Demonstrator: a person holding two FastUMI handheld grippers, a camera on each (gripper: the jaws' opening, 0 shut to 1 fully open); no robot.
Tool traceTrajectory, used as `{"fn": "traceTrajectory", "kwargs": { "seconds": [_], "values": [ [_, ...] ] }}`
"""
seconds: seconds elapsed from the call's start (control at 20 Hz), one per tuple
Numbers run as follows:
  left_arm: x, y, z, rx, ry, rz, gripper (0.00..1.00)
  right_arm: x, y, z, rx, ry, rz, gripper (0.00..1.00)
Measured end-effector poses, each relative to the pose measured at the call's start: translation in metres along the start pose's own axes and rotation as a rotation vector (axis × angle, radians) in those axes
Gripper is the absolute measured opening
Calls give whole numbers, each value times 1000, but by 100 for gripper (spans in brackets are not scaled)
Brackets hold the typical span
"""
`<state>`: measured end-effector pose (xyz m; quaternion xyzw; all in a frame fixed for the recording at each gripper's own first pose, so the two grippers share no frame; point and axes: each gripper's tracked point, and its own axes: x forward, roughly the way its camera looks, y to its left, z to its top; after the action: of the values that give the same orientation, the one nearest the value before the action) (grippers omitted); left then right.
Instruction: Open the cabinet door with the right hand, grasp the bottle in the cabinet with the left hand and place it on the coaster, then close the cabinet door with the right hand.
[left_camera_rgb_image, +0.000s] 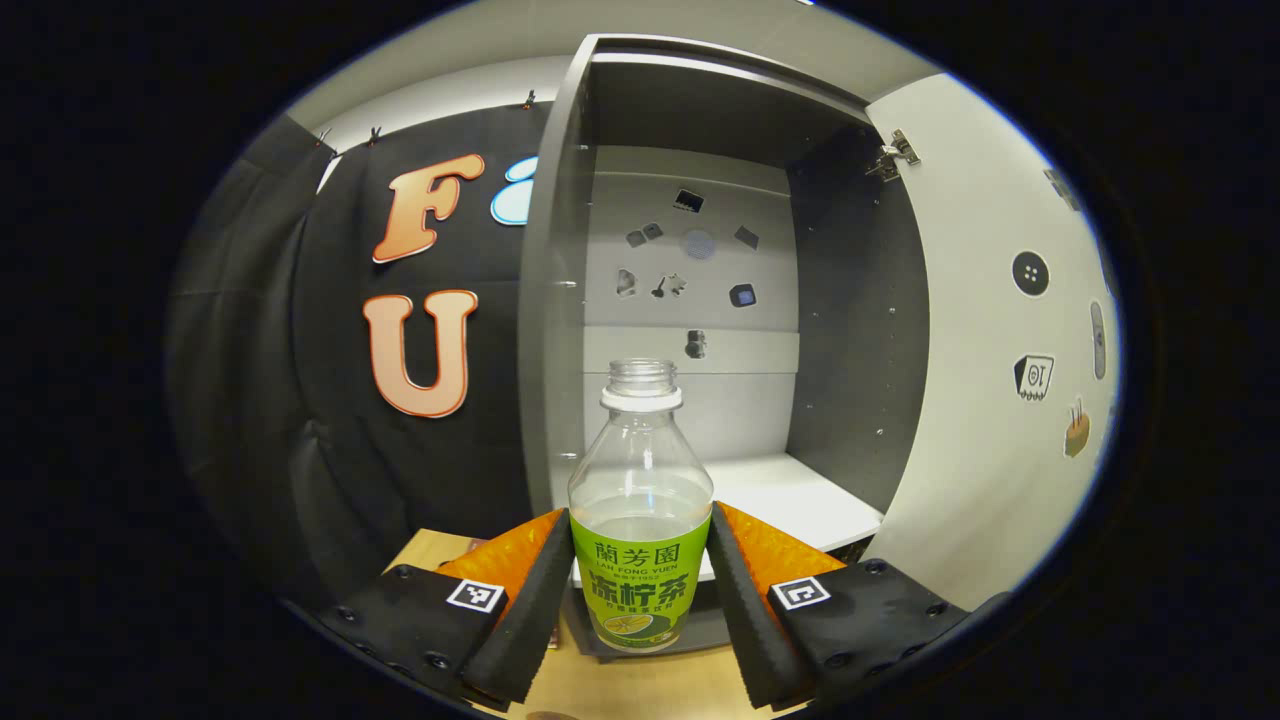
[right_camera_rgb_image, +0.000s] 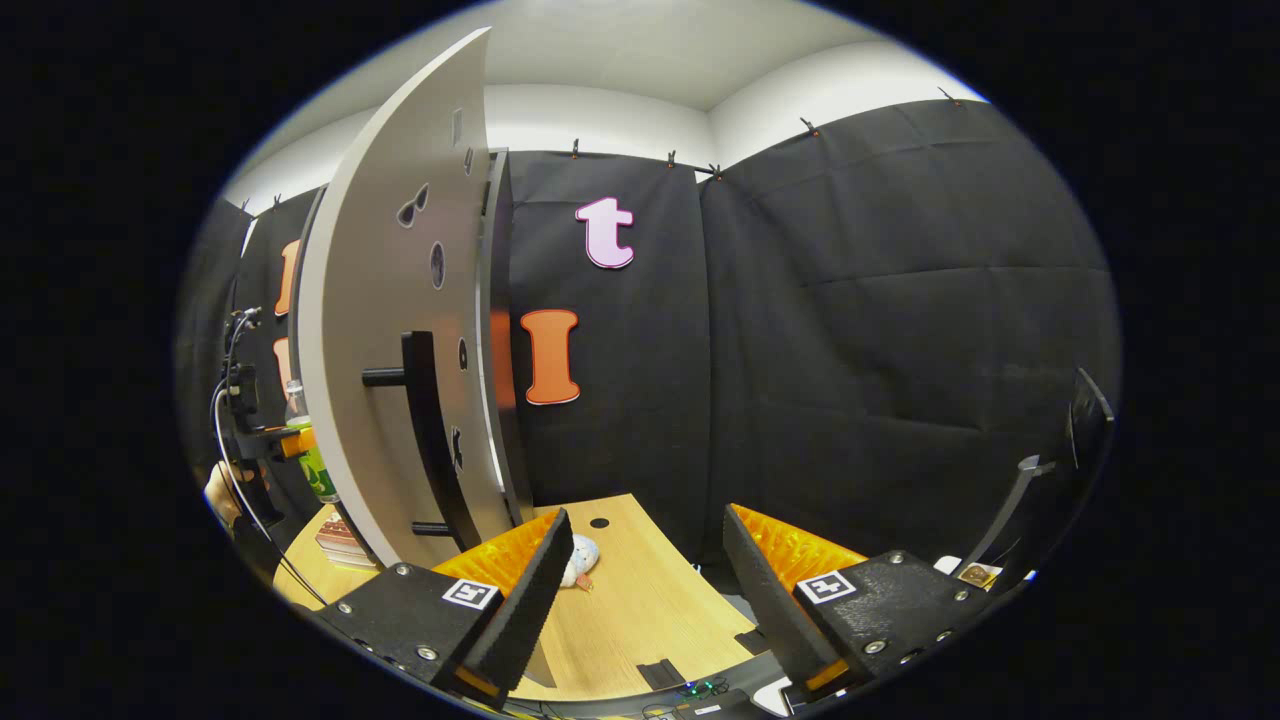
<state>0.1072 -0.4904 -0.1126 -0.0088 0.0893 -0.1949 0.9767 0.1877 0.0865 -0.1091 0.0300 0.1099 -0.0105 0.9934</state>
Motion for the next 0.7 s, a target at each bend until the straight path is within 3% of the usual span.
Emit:
{"fn": "traceTrajectory", "kwargs": {
  "seconds": [0.25,0.3,0.7],
  "values": [
    [-37,20,-48,-20,30,18,82,-2,0,1,-16,-3,10,99],
    [-48,28,-58,-17,41,17,82,-3,0,1,-18,-3,14,93],
    [-82,61,-130,-85,113,51,83,-5,4,1,-13,-7,28,93]
  ]
}}
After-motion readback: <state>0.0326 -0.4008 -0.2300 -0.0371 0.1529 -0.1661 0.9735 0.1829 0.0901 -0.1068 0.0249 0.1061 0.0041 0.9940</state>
